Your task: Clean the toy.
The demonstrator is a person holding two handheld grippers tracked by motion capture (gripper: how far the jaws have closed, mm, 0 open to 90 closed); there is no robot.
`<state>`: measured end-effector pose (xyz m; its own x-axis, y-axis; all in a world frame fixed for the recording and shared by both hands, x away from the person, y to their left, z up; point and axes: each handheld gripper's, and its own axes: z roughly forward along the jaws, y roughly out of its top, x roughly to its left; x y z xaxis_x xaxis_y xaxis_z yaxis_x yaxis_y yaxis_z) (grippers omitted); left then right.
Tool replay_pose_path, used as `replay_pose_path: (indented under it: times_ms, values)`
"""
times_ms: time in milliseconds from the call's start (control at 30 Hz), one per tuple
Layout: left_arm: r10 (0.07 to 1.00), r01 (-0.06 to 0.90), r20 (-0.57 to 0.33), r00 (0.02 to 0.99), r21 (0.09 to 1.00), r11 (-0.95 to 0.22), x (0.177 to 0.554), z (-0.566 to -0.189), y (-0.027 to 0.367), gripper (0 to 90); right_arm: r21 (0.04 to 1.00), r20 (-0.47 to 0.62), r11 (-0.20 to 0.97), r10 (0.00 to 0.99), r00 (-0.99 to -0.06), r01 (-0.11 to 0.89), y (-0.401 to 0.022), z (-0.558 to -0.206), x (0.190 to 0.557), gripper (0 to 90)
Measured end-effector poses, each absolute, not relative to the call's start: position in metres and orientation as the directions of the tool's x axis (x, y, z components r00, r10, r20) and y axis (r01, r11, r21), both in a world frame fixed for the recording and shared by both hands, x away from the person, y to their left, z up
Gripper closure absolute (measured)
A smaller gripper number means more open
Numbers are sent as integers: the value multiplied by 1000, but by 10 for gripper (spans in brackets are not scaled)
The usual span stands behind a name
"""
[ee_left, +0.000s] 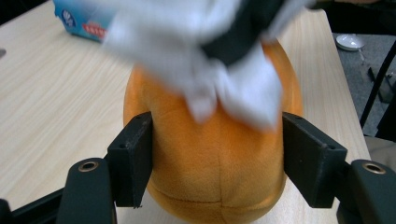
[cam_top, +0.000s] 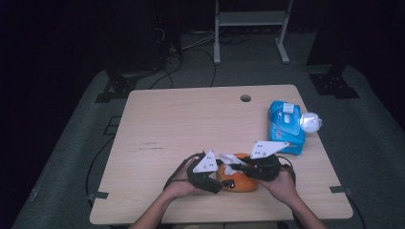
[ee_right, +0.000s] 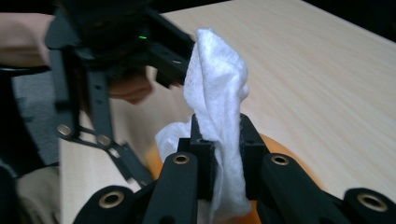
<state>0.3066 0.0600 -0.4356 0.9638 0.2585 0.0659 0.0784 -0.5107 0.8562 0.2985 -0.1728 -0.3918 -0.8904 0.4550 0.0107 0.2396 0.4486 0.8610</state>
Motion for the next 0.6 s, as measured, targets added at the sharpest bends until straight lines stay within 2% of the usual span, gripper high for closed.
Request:
replay_pose_path:
  times_ms: [167, 233, 300, 400, 467, 600]
  values:
    - [253, 89, 45, 966, 864, -495, 308, -437, 61, 312, 867, 82, 390, 501, -861, 309, -201, -394, 308, 803]
    - [258, 109, 28, 966, 859, -501, 310, -434, 60, 258, 866, 80, 393, 500, -862, 308, -199, -396, 307, 803]
    - [270, 163, -34, 962, 867, -471, 314, -433, 61, 172, 865, 66, 406, 492, -868, 295, -194, -396, 304, 803]
    - [287, 211, -87, 954, 875, -435, 318, -433, 59, 119, 869, 73, 404, 466, -882, 285, -185, -397, 302, 803]
    - [284, 184, -55, 957, 873, -452, 315, -435, 57, 137, 868, 54, 421, 451, -891, 265, -178, -398, 300, 802]
    - [293, 178, -40, 955, 871, -458, 316, -437, 62, 290, 869, 45, 420, 458, -888, 261, -180, -395, 300, 802]
